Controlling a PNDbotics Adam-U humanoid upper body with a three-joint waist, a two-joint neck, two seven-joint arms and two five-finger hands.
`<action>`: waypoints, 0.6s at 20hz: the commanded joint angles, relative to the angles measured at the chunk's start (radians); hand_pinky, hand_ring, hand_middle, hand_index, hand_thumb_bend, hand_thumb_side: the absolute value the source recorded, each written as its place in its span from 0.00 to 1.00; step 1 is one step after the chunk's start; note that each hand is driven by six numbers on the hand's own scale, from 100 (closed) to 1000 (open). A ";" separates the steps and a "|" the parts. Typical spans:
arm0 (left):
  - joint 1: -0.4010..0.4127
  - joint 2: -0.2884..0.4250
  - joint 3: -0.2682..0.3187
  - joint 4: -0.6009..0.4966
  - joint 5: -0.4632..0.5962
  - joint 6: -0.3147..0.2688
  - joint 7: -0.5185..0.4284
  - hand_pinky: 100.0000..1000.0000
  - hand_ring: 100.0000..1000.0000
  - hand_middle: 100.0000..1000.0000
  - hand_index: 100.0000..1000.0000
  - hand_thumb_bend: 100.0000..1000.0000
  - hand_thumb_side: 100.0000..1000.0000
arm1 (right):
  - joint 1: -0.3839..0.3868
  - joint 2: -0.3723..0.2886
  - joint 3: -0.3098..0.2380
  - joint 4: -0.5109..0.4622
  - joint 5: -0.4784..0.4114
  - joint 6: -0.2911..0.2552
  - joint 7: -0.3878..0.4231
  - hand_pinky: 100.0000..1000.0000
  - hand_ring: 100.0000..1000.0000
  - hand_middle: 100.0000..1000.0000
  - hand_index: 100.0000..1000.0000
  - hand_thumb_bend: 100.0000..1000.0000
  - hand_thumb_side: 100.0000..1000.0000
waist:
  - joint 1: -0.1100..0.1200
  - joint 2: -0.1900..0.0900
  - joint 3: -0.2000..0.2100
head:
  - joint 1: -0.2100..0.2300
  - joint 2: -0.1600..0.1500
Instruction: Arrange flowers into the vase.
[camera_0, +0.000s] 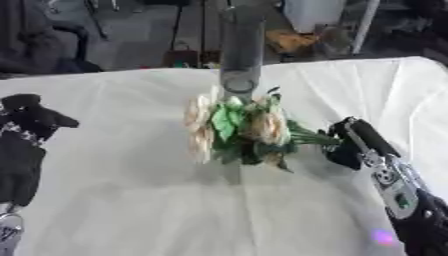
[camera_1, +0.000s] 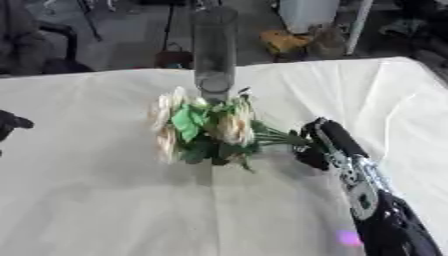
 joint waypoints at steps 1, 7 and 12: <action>-0.011 0.010 0.003 -0.018 0.000 0.000 0.001 0.57 0.49 0.39 0.66 0.72 0.68 | -0.015 -0.026 -0.014 -0.016 -0.045 0.007 -0.017 0.00 0.00 0.00 0.25 0.00 0.66 | 0.001 -0.009 -0.001 | 0.000 -0.002; -0.011 0.010 0.003 -0.018 0.000 0.000 0.001 0.57 0.49 0.39 0.66 0.72 0.68 | -0.019 -0.026 -0.021 -0.037 -0.029 0.017 -0.054 0.00 0.00 0.00 0.05 0.00 0.87 | 0.001 -0.009 0.000 | -0.001 -0.003; -0.011 0.010 0.004 -0.018 0.001 0.000 0.002 0.57 0.49 0.39 0.66 0.72 0.68 | -0.036 -0.024 -0.034 -0.065 -0.004 0.023 -0.085 0.00 0.00 0.00 0.00 0.00 0.99 | 0.001 -0.010 0.000 | 0.000 -0.004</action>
